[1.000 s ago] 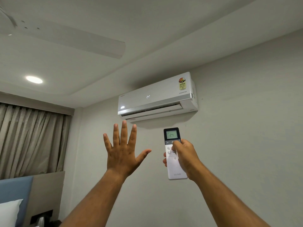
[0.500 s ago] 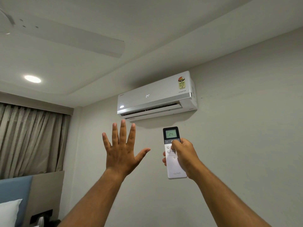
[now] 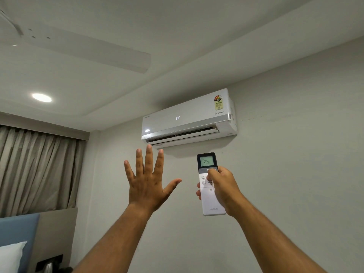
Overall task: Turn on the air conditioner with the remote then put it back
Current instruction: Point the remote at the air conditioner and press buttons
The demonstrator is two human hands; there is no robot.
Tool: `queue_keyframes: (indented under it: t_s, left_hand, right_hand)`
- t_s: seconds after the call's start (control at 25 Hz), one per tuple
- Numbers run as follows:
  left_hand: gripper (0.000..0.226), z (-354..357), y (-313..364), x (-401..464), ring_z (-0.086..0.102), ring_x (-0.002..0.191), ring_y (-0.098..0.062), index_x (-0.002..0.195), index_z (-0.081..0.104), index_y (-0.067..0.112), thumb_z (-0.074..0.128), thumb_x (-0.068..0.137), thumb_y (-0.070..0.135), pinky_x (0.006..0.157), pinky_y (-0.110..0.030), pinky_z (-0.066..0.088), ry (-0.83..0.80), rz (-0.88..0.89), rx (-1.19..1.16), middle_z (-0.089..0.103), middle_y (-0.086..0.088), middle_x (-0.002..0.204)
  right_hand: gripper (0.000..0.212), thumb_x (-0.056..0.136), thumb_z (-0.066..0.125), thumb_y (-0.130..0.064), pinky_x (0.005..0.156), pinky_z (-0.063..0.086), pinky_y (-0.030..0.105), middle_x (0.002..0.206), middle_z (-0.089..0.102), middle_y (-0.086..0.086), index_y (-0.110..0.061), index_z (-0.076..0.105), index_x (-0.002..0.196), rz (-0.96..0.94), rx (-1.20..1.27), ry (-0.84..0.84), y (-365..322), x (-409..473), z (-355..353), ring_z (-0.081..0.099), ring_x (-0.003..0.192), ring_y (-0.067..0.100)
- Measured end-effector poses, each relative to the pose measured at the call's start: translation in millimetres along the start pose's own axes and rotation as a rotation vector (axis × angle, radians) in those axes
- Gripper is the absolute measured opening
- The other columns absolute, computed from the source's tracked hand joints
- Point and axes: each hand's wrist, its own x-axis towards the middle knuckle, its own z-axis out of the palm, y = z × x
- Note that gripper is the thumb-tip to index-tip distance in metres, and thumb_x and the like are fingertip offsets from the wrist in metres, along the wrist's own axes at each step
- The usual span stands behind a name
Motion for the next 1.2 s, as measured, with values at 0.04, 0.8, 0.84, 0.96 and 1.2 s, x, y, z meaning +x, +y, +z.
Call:
queue_keyframes:
  t_s: [0.04, 0.8, 0.84, 0.96, 1.2]
  left_hand:
    - [0.095, 0, 1, 0, 0.006, 0.145, -0.040, 0.150, 0.014, 0.019, 0.019, 0.078, 0.081, 0.110, -0.069, 0.008, -0.001, 0.002, 0.000, 0.010, -0.016, 0.159]
    - [0.097, -19, 6, 7, 0.000, 0.146, -0.039, 0.150, 0.005, 0.018, 0.016, 0.078, 0.081, 0.113, -0.065, 0.007, 0.015, 0.001, -0.019, 0.003, -0.016, 0.159]
    - [0.097, -20, 6, 7, 0.000, 0.146, -0.038, 0.150, 0.005, 0.018, 0.016, 0.077, 0.081, 0.113, -0.065, 0.006, 0.016, 0.001, -0.020, 0.003, -0.016, 0.159]
    - [0.097, -25, 6, 10, -0.003, 0.146, -0.037, 0.149, 0.002, 0.020, 0.014, 0.076, 0.082, 0.114, -0.064, 0.003, 0.011, -0.008, -0.025, 0.000, -0.014, 0.159]
    - [0.100, -28, -2, 15, -0.007, 0.146, -0.034, 0.150, -0.002, 0.015, 0.014, 0.077, 0.081, 0.118, -0.055, 0.004, 0.039, -0.009, -0.061, -0.006, -0.013, 0.159]
  right_hand:
    - [0.009, 0.091, 0.053, -0.013, 0.049, 0.060, 0.034, 0.081, 0.071, 0.021, -0.014, 0.057, 0.099, -0.005, -0.002, 0.004, 0, 0, 0, 0.071, 0.050, 0.026]
    - [0.003, 0.095, 0.056, -0.019, 0.047, 0.057, 0.029, 0.088, 0.071, 0.020, -0.022, 0.056, 0.097, -0.051, -0.017, 0.016, -15, -7, 0, 0.071, 0.050, 0.023]
    - [0.003, 0.095, 0.056, -0.019, 0.047, 0.056, 0.029, 0.088, 0.071, 0.020, -0.022, 0.056, 0.097, -0.052, -0.013, 0.014, -16, -7, 1, 0.071, 0.050, 0.023]
    - [0.004, 0.095, 0.056, -0.020, 0.046, 0.056, 0.029, 0.091, 0.070, 0.020, -0.024, 0.056, 0.096, -0.063, -0.023, 0.014, -19, -8, 2, 0.071, 0.051, 0.023]
    - [0.005, 0.095, 0.056, -0.021, 0.046, 0.057, 0.030, 0.089, 0.070, 0.018, -0.025, 0.055, 0.095, -0.072, -0.041, 0.016, -27, -7, 2, 0.070, 0.055, 0.025]
